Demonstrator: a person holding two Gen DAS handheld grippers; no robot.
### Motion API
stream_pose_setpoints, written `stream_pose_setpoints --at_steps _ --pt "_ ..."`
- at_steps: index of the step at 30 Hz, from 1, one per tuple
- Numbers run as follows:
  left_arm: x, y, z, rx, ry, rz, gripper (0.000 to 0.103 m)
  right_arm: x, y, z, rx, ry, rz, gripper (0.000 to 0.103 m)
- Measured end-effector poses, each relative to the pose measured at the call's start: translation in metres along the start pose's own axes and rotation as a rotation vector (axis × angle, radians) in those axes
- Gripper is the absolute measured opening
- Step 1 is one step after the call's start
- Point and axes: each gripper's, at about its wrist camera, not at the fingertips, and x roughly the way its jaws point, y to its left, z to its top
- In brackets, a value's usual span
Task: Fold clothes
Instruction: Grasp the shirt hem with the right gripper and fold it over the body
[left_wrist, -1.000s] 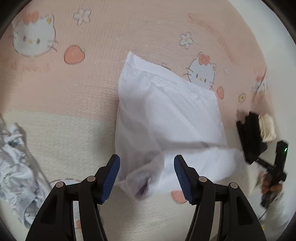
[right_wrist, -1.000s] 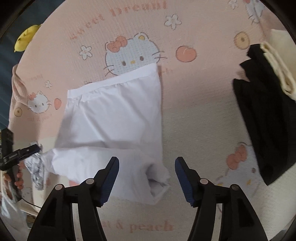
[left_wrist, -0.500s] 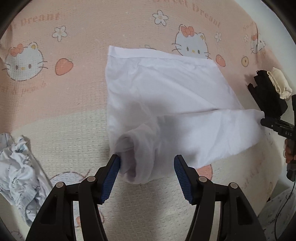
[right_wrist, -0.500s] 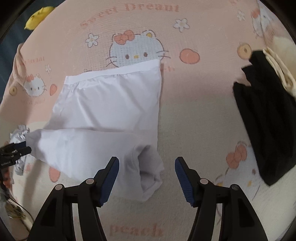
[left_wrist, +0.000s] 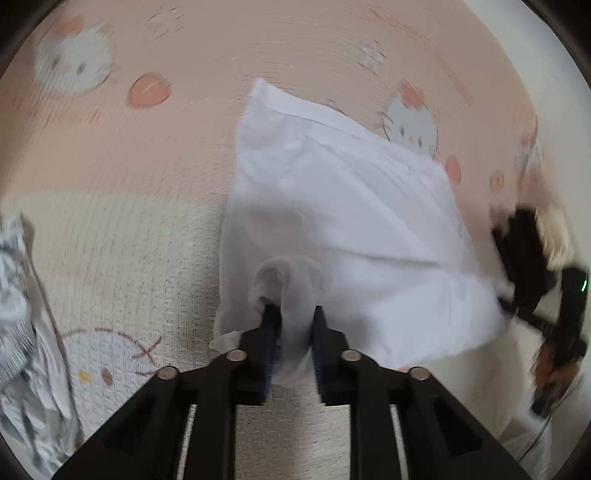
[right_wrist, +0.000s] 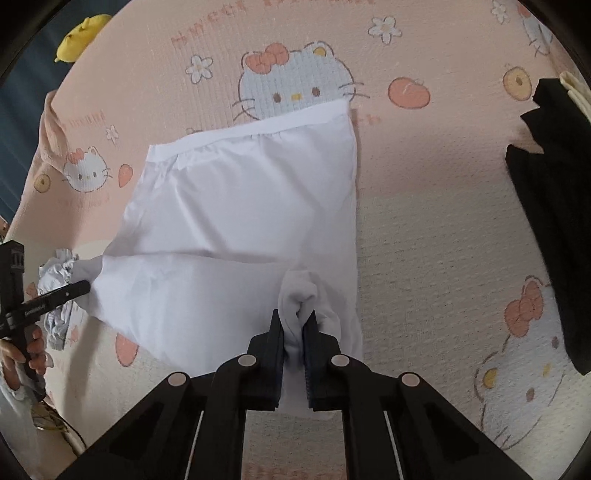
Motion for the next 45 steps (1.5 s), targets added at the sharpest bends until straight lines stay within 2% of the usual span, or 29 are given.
stream_pose_setpoints --at_steps 10,14,22,25,27,28,29,30,31,32,35,38,45 --pt "0.001 0.018 0.013 -0.119 0.024 0.008 0.013 0.012 -0.024 0.010 0.227 0.103 0.074 0.007" --pt "0.024 0.031 0.013 -0.207 0.086 -0.025 0.013 0.016 -0.034 0.014 0.318 0.144 0.103 0.007" --pt "0.028 0.024 0.008 -0.220 0.056 0.011 0.015 0.031 -0.036 0.011 0.338 0.131 0.059 0.008" --pt "0.018 0.028 0.001 -0.308 0.056 -0.062 0.016 0.021 -0.029 0.009 0.302 0.100 0.028 0.015" --pt "0.007 0.033 -0.006 -0.371 0.038 -0.129 0.016 0.008 -0.024 0.005 0.294 0.054 -0.020 0.038" --pt "0.000 0.034 -0.011 -0.394 0.021 -0.153 0.018 0.000 -0.024 0.003 0.304 0.029 -0.039 0.045" --pt "-0.007 0.034 -0.015 -0.408 0.001 -0.164 0.031 -0.010 -0.023 -0.002 0.326 -0.009 -0.040 0.056" --pt "-0.013 0.032 -0.021 -0.416 -0.018 -0.165 0.043 -0.017 -0.025 -0.009 0.363 -0.038 -0.010 0.061" --pt "-0.017 0.031 -0.027 -0.428 -0.031 -0.161 0.066 -0.024 -0.028 -0.015 0.403 -0.062 0.030 0.061" --pt "-0.017 0.031 -0.031 -0.447 -0.036 -0.167 0.070 -0.031 -0.030 -0.022 0.443 -0.086 0.069 0.062" --pt "-0.018 0.031 -0.043 -0.504 -0.052 -0.186 0.070 -0.037 -0.039 -0.041 0.566 -0.112 0.144 0.063" --pt "-0.018 0.031 -0.055 -0.561 -0.068 -0.204 0.070 -0.038 -0.048 -0.062 0.667 -0.118 0.180 0.063" --pt "-0.006 0.032 -0.064 -0.650 -0.086 -0.265 0.070 -0.027 -0.049 -0.072 0.741 -0.148 0.266 0.064"
